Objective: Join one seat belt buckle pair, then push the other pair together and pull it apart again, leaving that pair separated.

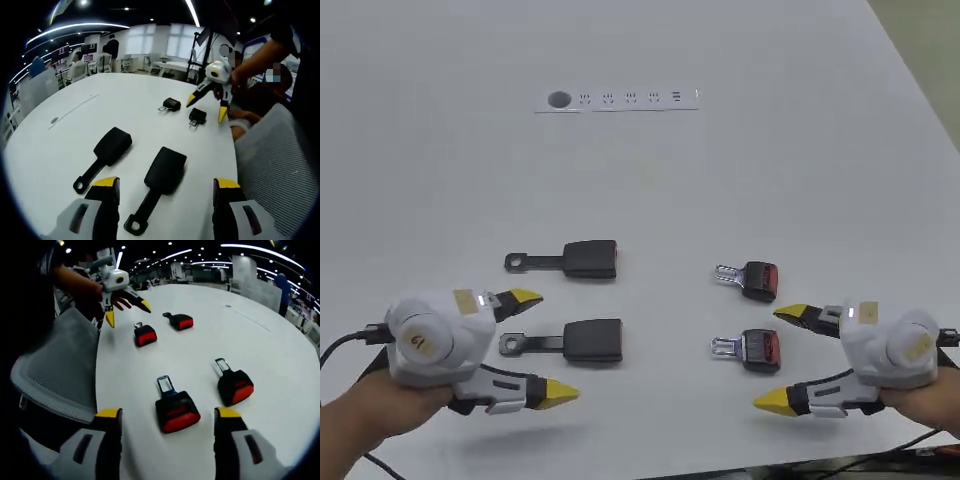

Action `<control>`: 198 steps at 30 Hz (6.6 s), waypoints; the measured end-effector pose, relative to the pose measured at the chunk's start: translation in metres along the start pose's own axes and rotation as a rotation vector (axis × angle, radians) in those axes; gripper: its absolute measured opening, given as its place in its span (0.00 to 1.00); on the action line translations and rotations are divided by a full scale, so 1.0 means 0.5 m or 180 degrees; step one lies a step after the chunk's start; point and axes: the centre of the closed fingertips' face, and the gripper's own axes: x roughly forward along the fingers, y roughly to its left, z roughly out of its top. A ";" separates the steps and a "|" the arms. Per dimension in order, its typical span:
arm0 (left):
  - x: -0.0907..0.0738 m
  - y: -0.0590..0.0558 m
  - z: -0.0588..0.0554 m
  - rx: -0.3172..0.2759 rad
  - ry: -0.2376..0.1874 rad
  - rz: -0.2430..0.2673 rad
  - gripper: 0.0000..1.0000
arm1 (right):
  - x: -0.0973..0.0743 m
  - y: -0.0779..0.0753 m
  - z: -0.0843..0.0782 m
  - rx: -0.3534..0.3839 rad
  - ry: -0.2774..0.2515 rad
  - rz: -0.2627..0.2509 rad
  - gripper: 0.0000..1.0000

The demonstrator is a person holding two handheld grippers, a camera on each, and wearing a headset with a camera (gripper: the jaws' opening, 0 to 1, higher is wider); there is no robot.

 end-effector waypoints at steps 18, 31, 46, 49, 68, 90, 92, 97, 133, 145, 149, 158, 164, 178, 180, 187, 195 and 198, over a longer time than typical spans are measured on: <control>0.087 -0.005 -0.049 0.0599 0.0511 -0.0424 0.56 | 0.017 -0.014 -0.007 -0.0193 0.0170 0.0285 0.61; 0.092 0.006 -0.040 0.1124 0.0515 -0.0535 0.34 | 0.015 -0.027 -0.015 -0.0506 0.0272 0.0295 0.37; 0.088 0.007 -0.047 0.1170 0.0585 -0.0580 0.34 | 0.023 -0.023 -0.011 -0.0454 0.0225 0.0327 0.35; 0.088 0.006 -0.045 0.1168 0.0584 -0.0580 0.34 | 0.031 -0.019 -0.005 -0.0445 0.0150 0.0351 0.35; 0.087 0.006 -0.045 0.1132 0.0588 -0.0608 0.34 | 0.089 0.003 0.058 -0.0337 -0.0367 0.0453 0.35; 0.088 0.006 -0.043 0.1055 0.0618 -0.0534 0.34 | 0.177 0.054 0.148 -0.0499 -0.0555 0.0551 0.35; 0.088 0.006 -0.043 0.1059 0.0620 -0.0532 0.34 | 0.183 0.055 0.155 -0.0489 -0.0571 0.0548 0.35; 0.088 0.005 -0.044 0.1085 0.0646 -0.0534 0.34 | 0.190 0.061 0.162 -0.0525 -0.0550 0.0548 0.35; 0.090 0.004 -0.040 0.1206 0.0738 -0.0598 0.33 | 0.216 0.075 0.191 -0.0490 -0.0440 0.0579 0.34; 0.089 0.003 -0.040 0.1213 0.0712 -0.0636 0.33 | 0.213 0.067 0.188 -0.0492 -0.0494 0.0581 0.34; 0.088 0.003 -0.041 0.1201 0.0675 -0.0639 0.33 | 0.211 0.065 0.187 -0.0480 -0.0518 0.0574 0.34; 0.084 0.005 -0.043 0.1122 0.0431 -0.0664 0.33 | 0.210 0.067 0.186 -0.0439 -0.0628 0.0575 0.34; 0.082 0.005 -0.043 0.1157 0.0348 -0.0747 0.33 | 0.210 0.068 0.186 -0.0439 -0.0705 0.0587 0.33; 0.080 0.002 -0.044 0.1115 0.0197 -0.0818 0.32 | 0.211 0.069 0.186 -0.0584 -0.0802 0.0599 0.33; 0.080 0.003 -0.045 0.1123 0.0188 -0.0828 0.32 | 0.211 0.069 0.187 -0.0556 -0.0811 0.0606 0.33; 0.080 0.001 -0.042 0.1132 0.0162 -0.0850 0.32 | 0.212 0.071 0.188 -0.0575 -0.0812 0.0641 0.33; 0.079 0.000 -0.040 0.1147 0.0152 -0.0878 0.32 | 0.212 0.071 0.189 -0.0563 -0.0832 0.0651 0.33; 0.078 0.000 -0.039 0.1139 0.0152 -0.0876 0.32 | 0.212 0.071 0.190 -0.0570 -0.0832 0.0655 0.33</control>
